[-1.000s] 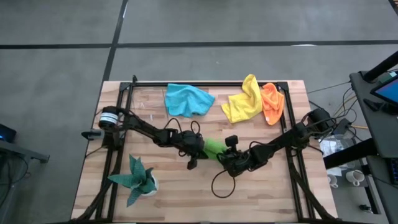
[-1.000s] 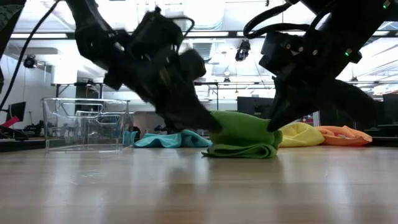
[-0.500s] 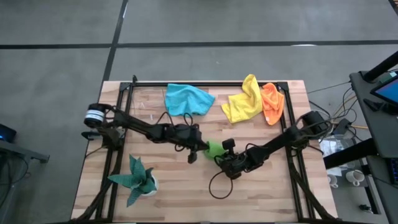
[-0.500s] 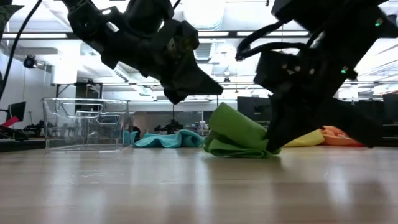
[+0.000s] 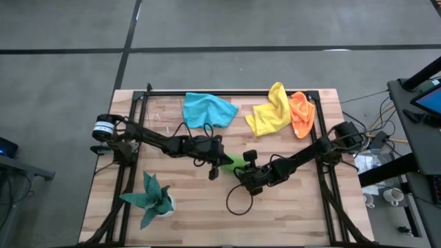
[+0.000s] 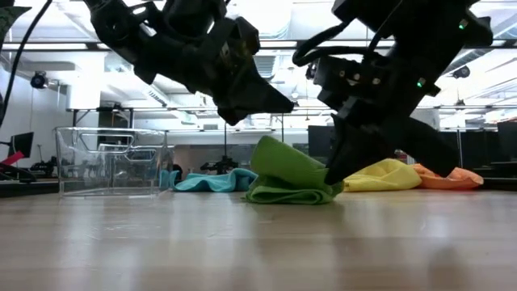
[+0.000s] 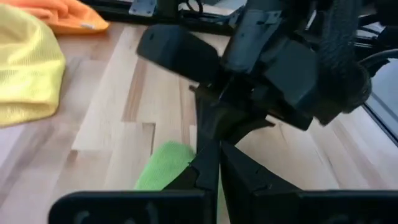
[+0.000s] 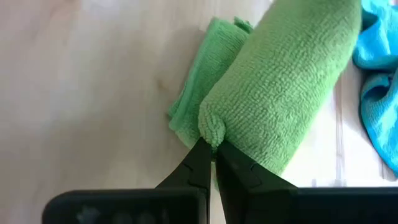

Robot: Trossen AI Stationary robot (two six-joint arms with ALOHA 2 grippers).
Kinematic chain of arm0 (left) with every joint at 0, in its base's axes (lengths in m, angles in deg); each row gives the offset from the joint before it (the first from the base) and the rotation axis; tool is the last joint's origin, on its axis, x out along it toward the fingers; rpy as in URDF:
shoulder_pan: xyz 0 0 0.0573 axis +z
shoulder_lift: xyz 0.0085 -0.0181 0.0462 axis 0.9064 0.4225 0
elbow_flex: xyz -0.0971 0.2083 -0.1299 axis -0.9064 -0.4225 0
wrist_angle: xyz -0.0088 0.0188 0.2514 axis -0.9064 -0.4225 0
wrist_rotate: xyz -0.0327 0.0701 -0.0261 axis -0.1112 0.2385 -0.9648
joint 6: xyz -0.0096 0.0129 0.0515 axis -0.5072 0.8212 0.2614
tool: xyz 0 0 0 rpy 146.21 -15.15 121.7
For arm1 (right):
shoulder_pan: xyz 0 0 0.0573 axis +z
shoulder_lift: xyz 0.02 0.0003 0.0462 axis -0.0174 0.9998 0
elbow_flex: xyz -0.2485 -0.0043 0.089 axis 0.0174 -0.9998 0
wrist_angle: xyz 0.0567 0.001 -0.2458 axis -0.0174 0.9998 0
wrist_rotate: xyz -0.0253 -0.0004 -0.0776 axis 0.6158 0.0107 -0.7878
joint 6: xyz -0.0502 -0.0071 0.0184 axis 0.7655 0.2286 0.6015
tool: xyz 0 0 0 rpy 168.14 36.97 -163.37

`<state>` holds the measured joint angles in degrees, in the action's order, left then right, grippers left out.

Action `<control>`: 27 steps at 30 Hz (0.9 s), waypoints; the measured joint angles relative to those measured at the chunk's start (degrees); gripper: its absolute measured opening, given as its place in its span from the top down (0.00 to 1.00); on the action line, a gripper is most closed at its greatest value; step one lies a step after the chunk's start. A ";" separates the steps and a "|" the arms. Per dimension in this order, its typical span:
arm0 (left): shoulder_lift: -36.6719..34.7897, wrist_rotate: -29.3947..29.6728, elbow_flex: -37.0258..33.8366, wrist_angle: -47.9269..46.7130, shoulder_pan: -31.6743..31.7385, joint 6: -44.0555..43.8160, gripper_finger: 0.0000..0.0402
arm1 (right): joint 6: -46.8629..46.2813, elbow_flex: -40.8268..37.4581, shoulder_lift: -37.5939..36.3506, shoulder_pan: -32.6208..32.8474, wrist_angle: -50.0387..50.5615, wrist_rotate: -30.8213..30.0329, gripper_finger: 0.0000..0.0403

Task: Roll microfiber towels into tight, uniform cylinder then place into a basket
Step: Roll the green microfiber towel

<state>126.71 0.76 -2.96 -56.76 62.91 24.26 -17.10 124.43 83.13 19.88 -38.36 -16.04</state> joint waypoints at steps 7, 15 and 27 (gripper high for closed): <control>-0.37 0.00 0.41 -1.05 0.14 1.25 1.00 | -0.63 0.00 0.00 -1.06 -0.09 0.18 0.98; 4.07 0.68 0.69 -0.47 1.39 1.05 1.00 | -0.65 0.00 0.00 -1.17 -1.40 0.29 0.98; 8.57 2.62 0.80 -1.22 1.64 0.99 1.00 | -0.70 0.00 0.00 -1.17 -1.51 0.39 0.98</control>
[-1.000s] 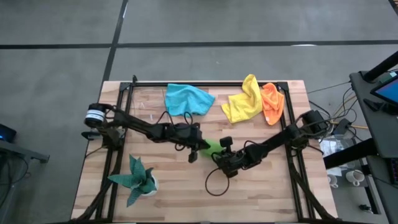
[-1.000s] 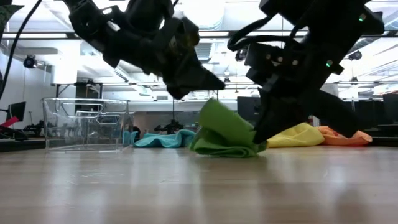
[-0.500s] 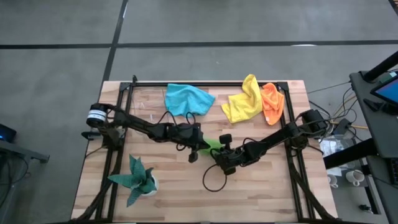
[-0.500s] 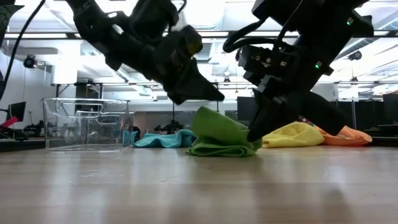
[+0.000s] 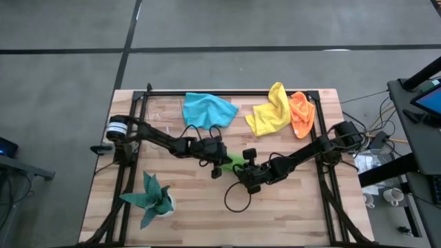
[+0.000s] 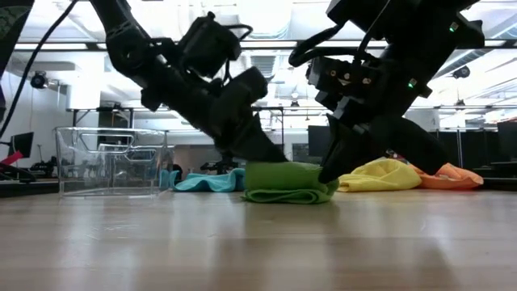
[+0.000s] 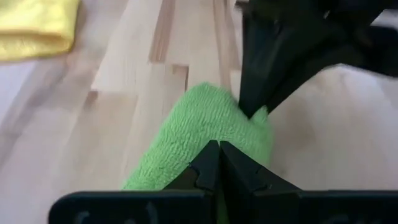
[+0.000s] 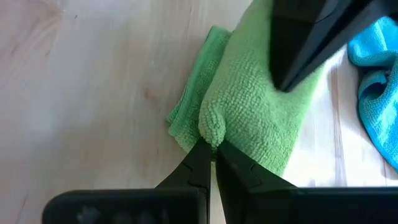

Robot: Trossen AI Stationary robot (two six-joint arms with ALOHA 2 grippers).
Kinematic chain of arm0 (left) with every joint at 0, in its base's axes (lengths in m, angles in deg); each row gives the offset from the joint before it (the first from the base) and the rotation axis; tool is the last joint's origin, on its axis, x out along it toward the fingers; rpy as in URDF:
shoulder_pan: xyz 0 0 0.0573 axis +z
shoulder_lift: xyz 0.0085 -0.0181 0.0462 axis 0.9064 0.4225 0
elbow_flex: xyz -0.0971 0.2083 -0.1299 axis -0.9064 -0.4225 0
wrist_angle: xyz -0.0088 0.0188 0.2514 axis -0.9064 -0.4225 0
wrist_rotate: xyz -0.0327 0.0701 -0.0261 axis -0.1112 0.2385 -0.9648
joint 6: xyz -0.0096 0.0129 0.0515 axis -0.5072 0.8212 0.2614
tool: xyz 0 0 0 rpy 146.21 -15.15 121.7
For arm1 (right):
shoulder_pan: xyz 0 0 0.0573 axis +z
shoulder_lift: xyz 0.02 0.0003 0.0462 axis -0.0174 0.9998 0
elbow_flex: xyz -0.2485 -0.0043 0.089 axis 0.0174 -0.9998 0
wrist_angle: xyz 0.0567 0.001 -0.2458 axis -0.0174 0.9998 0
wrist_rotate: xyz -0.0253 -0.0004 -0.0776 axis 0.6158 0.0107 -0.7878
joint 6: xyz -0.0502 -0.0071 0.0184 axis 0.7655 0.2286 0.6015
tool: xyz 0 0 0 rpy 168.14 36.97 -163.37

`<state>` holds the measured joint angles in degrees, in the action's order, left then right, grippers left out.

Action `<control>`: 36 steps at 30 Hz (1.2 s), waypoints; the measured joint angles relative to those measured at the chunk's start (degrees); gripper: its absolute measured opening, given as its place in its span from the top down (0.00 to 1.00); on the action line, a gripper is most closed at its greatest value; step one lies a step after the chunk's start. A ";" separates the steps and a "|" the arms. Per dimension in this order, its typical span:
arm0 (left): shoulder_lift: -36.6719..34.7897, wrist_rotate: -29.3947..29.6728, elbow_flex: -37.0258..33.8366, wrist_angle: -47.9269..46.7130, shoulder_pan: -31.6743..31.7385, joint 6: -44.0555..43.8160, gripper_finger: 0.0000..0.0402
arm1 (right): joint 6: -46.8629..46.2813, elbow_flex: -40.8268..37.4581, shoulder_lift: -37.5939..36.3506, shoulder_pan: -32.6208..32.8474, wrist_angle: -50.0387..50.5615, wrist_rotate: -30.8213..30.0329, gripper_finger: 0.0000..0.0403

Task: Roll microfiber towels into tight, uniform cylinder then place into a basket
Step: Roll the green microfiber towel

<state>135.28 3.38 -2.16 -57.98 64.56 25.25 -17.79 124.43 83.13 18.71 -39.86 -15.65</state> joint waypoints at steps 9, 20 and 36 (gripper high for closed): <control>4.04 1.06 -0.05 1.00 0.03 0.10 1.00 | -0.14 0.02 -0.31 0.18 0.03 -0.19 0.96; 4.01 2.73 -0.07 0.17 0.02 1.18 1.00 | -9.52 -0.03 -7.46 0.51 7.91 -2.70 0.83; 3.90 2.95 -0.09 -0.21 0.07 1.72 1.00 | -7.47 -25.59 -5.51 -4.69 -59.50 -3.65 0.80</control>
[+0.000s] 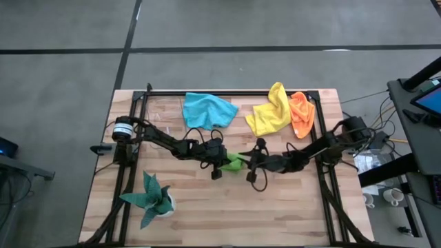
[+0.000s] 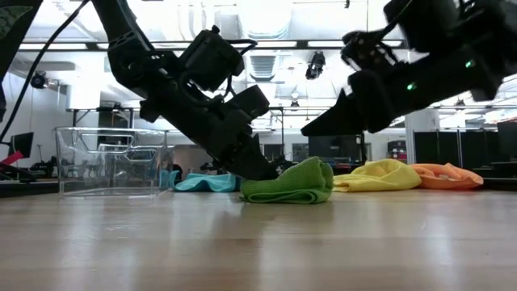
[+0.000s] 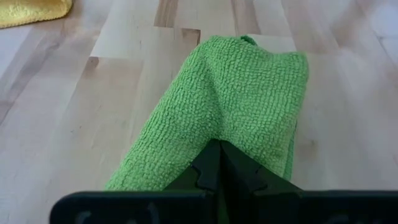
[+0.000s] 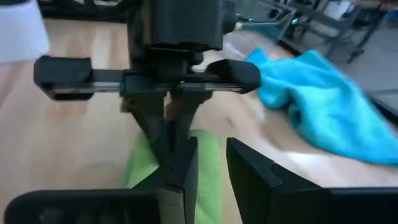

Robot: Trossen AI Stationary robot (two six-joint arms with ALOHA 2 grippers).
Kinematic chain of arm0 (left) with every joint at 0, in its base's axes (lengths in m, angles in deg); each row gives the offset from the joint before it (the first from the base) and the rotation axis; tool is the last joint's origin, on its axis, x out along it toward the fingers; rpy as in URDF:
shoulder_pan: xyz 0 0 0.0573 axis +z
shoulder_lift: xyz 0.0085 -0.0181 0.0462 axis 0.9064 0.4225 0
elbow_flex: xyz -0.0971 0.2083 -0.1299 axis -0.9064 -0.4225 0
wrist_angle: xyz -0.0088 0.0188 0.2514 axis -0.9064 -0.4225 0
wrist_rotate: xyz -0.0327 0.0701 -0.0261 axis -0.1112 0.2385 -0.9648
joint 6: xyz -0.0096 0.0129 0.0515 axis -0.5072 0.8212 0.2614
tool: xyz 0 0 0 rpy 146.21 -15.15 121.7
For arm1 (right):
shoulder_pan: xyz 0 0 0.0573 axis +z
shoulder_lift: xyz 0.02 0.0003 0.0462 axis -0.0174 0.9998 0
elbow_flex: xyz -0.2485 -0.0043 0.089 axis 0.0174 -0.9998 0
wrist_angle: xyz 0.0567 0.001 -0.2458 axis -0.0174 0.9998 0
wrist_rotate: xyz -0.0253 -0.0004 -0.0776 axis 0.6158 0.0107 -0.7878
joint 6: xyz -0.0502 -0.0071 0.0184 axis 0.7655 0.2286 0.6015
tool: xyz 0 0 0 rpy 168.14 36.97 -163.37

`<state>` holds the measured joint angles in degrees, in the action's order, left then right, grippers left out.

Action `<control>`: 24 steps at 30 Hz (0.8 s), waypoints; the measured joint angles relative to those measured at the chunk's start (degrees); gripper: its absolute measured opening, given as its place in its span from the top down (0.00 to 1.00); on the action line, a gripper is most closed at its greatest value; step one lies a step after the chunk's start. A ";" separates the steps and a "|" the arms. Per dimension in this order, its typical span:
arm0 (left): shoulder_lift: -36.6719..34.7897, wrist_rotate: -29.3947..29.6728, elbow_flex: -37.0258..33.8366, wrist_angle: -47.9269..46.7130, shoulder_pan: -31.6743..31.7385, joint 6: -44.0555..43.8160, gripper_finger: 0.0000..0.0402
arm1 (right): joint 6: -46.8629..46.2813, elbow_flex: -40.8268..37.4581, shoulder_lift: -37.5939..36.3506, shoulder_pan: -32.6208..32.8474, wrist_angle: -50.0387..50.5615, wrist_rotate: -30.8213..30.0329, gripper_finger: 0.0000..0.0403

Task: Roll microfiber towels into tight, uniform cylinder then place into a basket
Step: Roll the green microfiber towel

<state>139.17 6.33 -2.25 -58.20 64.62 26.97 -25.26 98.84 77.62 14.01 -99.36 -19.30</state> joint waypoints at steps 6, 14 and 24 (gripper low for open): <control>0.00 0.00 0.15 -0.16 0.00 0.00 1.00 | -2.17 2.55 6.54 -1.41 -1.22 7.77 0.81; -1.93 0.71 -0.06 -2.94 0.02 2.27 1.00 | -5.72 4.05 13.74 -0.29 -1.60 7.65 0.88; -3.17 12.33 -0.25 -4.40 -0.07 7.54 1.00 | -6.34 4.96 15.12 -0.42 -1.15 7.40 0.96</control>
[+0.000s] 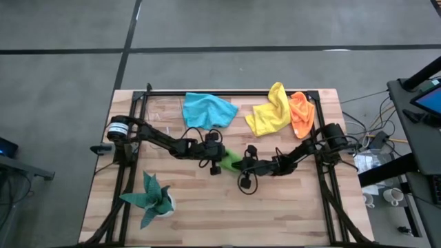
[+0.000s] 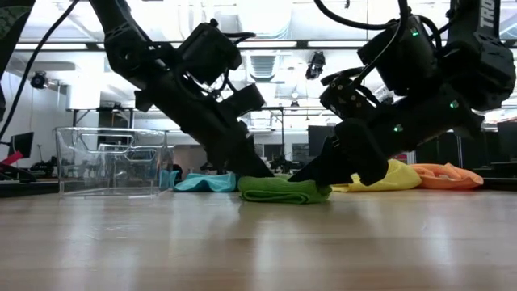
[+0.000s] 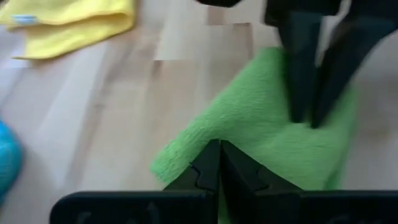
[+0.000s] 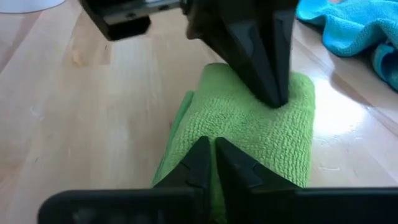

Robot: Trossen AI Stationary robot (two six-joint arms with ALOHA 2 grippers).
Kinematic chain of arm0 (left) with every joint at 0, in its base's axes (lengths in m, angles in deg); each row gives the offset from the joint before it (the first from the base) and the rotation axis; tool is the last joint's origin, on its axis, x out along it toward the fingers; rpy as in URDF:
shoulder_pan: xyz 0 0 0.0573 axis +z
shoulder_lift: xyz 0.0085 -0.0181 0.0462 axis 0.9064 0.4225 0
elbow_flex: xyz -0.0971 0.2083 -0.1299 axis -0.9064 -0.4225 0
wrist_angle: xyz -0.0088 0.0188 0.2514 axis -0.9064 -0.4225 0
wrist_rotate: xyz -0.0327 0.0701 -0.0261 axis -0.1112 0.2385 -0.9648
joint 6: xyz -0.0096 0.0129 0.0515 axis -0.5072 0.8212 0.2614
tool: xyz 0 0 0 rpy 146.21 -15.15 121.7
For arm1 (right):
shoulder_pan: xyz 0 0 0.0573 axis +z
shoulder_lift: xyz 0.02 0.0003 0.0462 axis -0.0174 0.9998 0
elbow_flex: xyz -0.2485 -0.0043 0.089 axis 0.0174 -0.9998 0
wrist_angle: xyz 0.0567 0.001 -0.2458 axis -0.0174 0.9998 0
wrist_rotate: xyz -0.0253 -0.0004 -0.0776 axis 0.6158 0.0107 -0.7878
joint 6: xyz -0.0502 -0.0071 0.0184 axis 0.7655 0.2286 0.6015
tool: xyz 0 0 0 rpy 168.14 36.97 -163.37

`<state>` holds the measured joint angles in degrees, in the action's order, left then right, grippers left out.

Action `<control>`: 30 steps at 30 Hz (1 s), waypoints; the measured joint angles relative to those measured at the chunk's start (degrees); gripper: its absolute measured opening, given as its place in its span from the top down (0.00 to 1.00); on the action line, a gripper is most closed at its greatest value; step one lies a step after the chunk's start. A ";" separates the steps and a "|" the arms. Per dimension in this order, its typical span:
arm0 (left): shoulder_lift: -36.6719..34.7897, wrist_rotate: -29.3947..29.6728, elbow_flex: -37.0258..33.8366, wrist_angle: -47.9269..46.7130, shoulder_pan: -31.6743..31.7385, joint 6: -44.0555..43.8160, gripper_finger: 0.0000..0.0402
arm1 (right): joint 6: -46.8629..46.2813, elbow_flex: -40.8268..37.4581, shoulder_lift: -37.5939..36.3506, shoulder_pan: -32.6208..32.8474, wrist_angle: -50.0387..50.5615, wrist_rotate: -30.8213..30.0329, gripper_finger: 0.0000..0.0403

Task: Roll microfiber towels into tight, uniform cylinder then place into a basket
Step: Roll the green microfiber towel

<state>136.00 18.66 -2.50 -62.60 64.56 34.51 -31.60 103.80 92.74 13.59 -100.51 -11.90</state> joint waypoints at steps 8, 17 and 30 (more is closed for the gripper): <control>-1.20 2.35 -0.17 0.40 -0.72 1.51 1.00 | 0.91 -0.02 0.10 0.02 0.09 0.11 0.98; -10.31 3.92 0.09 3.17 -2.61 0.93 1.00 | 1.87 -0.09 0.14 0.02 -0.03 0.25 0.98; 2.78 -0.25 0.04 9.34 -4.17 -5.10 1.00 | 1.87 0.02 0.21 0.02 -0.10 0.25 0.98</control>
<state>138.78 18.42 -2.45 -53.25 60.38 29.41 -29.73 103.82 92.95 13.61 -100.61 -11.65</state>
